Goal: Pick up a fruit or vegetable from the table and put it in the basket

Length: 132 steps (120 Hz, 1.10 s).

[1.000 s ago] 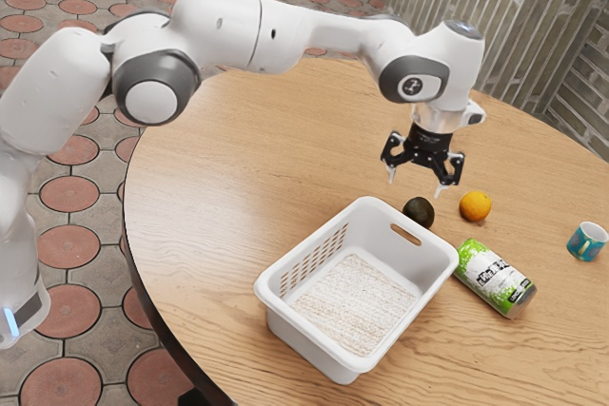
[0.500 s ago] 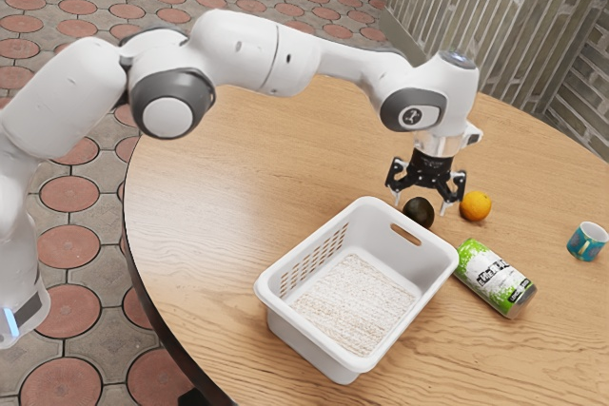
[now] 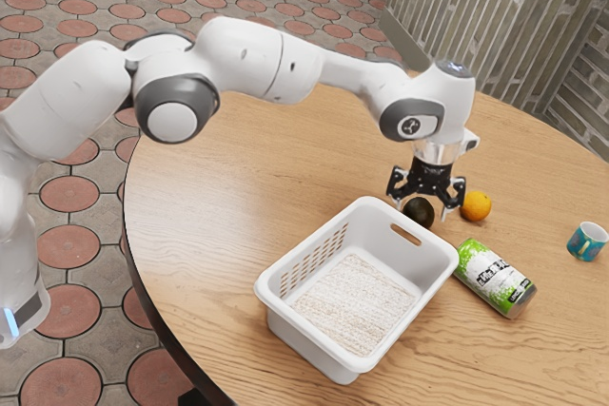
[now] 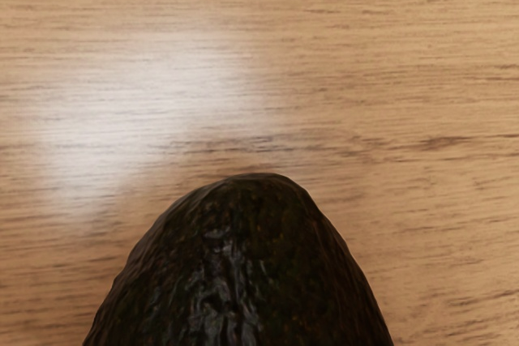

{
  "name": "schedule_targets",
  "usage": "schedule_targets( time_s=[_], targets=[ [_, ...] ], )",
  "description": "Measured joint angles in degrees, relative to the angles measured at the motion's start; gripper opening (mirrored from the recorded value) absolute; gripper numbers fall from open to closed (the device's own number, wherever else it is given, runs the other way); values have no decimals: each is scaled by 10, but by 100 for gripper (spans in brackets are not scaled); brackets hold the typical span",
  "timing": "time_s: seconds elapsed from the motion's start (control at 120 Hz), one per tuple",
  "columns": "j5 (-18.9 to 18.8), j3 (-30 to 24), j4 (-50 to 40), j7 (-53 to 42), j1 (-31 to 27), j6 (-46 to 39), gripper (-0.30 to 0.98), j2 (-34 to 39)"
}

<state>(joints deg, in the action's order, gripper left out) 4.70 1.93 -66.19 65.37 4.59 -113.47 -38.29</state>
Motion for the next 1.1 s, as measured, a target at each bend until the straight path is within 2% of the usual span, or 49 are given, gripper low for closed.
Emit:
schedule_targets(
  time_s=[0.133, 0.242, 0.325, 0.383, 0.442, 0.5, 0.575, 0.642, 0.733, 0.808, 0.883, 1.0, 1.1],
  targets=[
    [2, 0, -1, 10, 1, -2, 36, 1],
    [6, 1, -2, 22, 4, -2, 22, 7],
    [5, 20, -52, 38, 32, -1, 15, 76],
    [-1, 73, -134, 53, 99, 0, 24, 174],
    [-44, 96, -241, 82, 177, 0, 27, 304],
    [-80, 79, -311, 113, 221, 2, 29, 389],
    [-118, 25, -380, 158, 240, 5, 32, 460],
    [-137, -6, -413, 198, 236, 6, 31, 478],
    [-151, -19, -429, 245, 231, 6, 27, 476],
    [-156, -33, -432, 279, 229, 5, 43, 474],
    [-159, -38, -432, 308, 230, 5, 54, 471],
    [-164, -39, -432, 347, 223, 4, 62, 467],
    [-139, -27, -408, 378, 165, 15, 65, 469]
  ],
)
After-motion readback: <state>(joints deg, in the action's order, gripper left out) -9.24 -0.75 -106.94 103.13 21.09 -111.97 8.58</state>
